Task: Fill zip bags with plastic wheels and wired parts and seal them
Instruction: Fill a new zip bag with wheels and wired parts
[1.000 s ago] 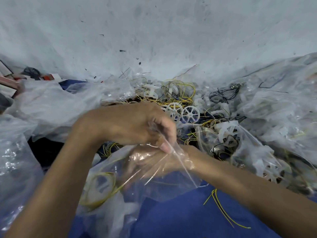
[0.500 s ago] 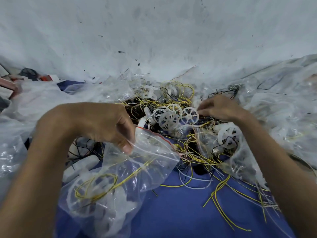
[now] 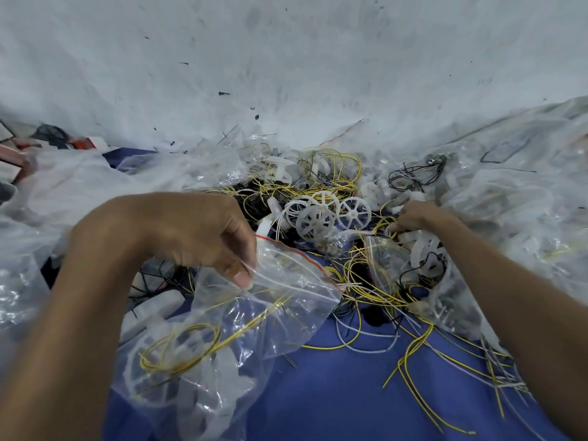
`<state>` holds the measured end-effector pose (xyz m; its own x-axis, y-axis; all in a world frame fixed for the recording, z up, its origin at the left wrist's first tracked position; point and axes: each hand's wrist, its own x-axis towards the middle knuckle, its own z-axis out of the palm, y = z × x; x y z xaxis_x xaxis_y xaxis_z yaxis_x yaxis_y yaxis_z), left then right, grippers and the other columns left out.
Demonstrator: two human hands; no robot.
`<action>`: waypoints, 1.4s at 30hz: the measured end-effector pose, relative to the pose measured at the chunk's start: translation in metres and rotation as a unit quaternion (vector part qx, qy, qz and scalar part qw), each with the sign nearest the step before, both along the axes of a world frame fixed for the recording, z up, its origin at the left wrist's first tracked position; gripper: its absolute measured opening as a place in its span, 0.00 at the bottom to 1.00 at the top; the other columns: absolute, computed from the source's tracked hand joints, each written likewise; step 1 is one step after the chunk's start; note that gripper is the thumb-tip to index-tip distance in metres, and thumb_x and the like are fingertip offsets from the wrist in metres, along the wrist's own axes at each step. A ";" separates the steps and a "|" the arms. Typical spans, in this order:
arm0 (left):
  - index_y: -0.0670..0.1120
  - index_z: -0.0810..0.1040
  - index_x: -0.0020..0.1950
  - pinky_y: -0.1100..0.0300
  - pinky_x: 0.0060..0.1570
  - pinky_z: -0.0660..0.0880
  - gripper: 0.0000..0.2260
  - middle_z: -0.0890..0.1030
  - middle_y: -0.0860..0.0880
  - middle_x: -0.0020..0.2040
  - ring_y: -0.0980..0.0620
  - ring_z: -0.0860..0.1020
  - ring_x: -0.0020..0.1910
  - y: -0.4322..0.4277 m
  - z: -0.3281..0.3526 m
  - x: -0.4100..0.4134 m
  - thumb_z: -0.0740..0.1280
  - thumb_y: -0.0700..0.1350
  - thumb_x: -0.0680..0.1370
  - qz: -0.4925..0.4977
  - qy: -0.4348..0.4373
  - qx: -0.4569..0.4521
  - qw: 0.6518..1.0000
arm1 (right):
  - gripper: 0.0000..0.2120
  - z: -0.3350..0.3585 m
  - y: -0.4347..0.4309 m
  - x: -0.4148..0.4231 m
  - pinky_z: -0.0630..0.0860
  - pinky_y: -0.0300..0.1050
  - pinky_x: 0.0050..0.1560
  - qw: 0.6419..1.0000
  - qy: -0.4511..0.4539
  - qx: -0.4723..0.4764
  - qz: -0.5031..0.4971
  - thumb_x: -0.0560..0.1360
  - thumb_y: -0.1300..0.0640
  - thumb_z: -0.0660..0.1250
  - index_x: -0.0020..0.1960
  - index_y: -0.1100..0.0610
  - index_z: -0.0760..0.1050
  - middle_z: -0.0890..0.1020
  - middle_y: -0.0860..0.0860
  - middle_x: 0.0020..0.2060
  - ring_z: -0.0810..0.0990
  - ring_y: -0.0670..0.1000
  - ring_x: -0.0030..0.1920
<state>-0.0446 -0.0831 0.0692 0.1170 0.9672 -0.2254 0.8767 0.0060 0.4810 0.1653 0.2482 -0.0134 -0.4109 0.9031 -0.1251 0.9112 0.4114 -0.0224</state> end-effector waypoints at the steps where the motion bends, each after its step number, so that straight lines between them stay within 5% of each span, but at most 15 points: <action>1: 0.63 0.82 0.35 0.73 0.45 0.69 0.05 0.83 0.62 0.37 0.65 0.80 0.41 0.000 0.000 -0.001 0.74 0.52 0.66 0.000 0.000 0.001 1.000 | 0.12 0.003 -0.002 0.001 0.68 0.44 0.47 1.000 0.023 -0.016 0.008 0.75 0.47 0.66 0.47 0.56 0.73 0.74 0.55 0.51 0.75 0.57 0.55; 3: 0.62 0.82 0.36 0.75 0.44 0.69 0.04 0.83 0.61 0.37 0.65 0.80 0.41 -0.001 0.000 -0.002 0.74 0.52 0.67 0.000 -0.002 0.004 1.000 | 0.13 0.010 -0.005 0.002 0.69 0.44 0.52 0.994 0.091 -0.056 0.017 0.73 0.51 0.68 0.44 0.61 0.75 0.75 0.55 0.52 0.74 0.55 0.54; 7: 0.60 0.82 0.36 0.77 0.44 0.69 0.05 0.83 0.61 0.37 0.65 0.80 0.40 -0.002 0.000 -0.002 0.75 0.50 0.68 0.003 -0.006 0.013 1.000 | 0.21 0.030 -0.019 0.001 0.68 0.53 0.63 0.991 0.109 -0.071 0.045 0.77 0.52 0.64 0.61 0.68 0.72 0.71 0.61 0.66 0.71 0.61 0.64; 11: 0.57 0.83 0.35 0.68 0.49 0.72 0.04 0.83 0.59 0.38 0.63 0.80 0.40 -0.004 0.002 -0.001 0.74 0.49 0.69 -0.004 -0.009 0.008 1.000 | 0.18 0.052 -0.030 -0.001 0.75 0.49 0.55 0.969 0.220 -0.103 0.053 0.80 0.51 0.57 0.57 0.67 0.72 0.74 0.67 0.58 0.76 0.61 0.55; 15: 0.56 0.83 0.36 0.67 0.48 0.72 0.02 0.83 0.59 0.38 0.63 0.80 0.40 -0.005 0.003 0.000 0.74 0.50 0.69 0.004 -0.001 0.005 1.000 | 0.20 0.060 -0.037 0.002 0.75 0.34 0.31 0.938 0.320 -0.129 0.037 0.79 0.43 0.56 0.57 0.60 0.67 0.75 0.55 0.48 0.78 0.49 0.42; 20: 0.58 0.82 0.34 0.62 0.52 0.72 0.04 0.83 0.60 0.37 0.64 0.80 0.40 -0.005 0.003 0.002 0.74 0.50 0.69 0.013 0.006 0.006 1.000 | 0.18 0.058 -0.039 0.005 0.79 0.38 0.34 0.851 0.435 -0.286 0.065 0.76 0.52 0.64 0.62 0.60 0.69 0.77 0.52 0.41 0.78 0.46 0.35; 24: 0.62 0.81 0.34 0.60 0.55 0.72 0.06 0.83 0.61 0.37 0.65 0.80 0.40 -0.005 0.004 0.003 0.74 0.51 0.69 0.012 0.010 0.008 1.000 | 0.10 0.061 -0.041 0.008 0.80 0.39 0.42 0.858 0.405 -0.284 0.138 0.75 0.64 0.65 0.56 0.59 0.76 0.80 0.51 0.40 0.82 0.48 0.40; 30: 0.62 0.81 0.35 0.63 0.48 0.70 0.05 0.83 0.62 0.37 0.65 0.79 0.39 -0.005 0.004 0.004 0.74 0.52 0.68 0.010 0.013 0.007 1.000 | 0.04 0.055 -0.048 -0.001 0.77 0.37 0.40 0.958 0.226 -0.099 0.147 0.75 0.60 0.68 0.49 0.56 0.77 0.83 0.51 0.43 0.82 0.49 0.43; 37: 0.57 0.82 0.36 0.57 0.53 0.74 0.03 0.83 0.60 0.37 0.61 0.80 0.42 -0.004 0.003 0.006 0.74 0.52 0.69 0.005 0.031 0.008 0.999 | 0.22 0.001 -0.049 -0.043 0.70 0.42 0.56 0.972 0.104 0.015 0.212 0.75 0.61 0.65 0.68 0.59 0.68 0.75 0.56 0.63 0.75 0.54 0.61; 40: 0.58 0.82 0.37 0.54 0.56 0.74 0.03 0.83 0.60 0.38 0.60 0.81 0.43 -0.003 0.003 0.005 0.74 0.54 0.68 0.013 0.040 0.009 0.999 | 0.17 -0.013 -0.045 -0.055 0.69 0.41 0.58 0.975 0.082 -0.001 0.204 0.78 0.63 0.59 0.66 0.60 0.71 0.76 0.56 0.63 0.74 0.55 0.61; 42: 0.60 0.82 0.37 0.57 0.54 0.74 0.02 0.83 0.60 0.38 0.61 0.80 0.42 -0.005 0.003 0.003 0.74 0.54 0.67 0.013 0.032 0.011 0.999 | 0.11 -0.014 -0.045 -0.058 0.72 0.41 0.55 0.972 0.108 0.038 0.206 0.77 0.62 0.63 0.58 0.60 0.79 0.81 0.56 0.56 0.79 0.52 0.53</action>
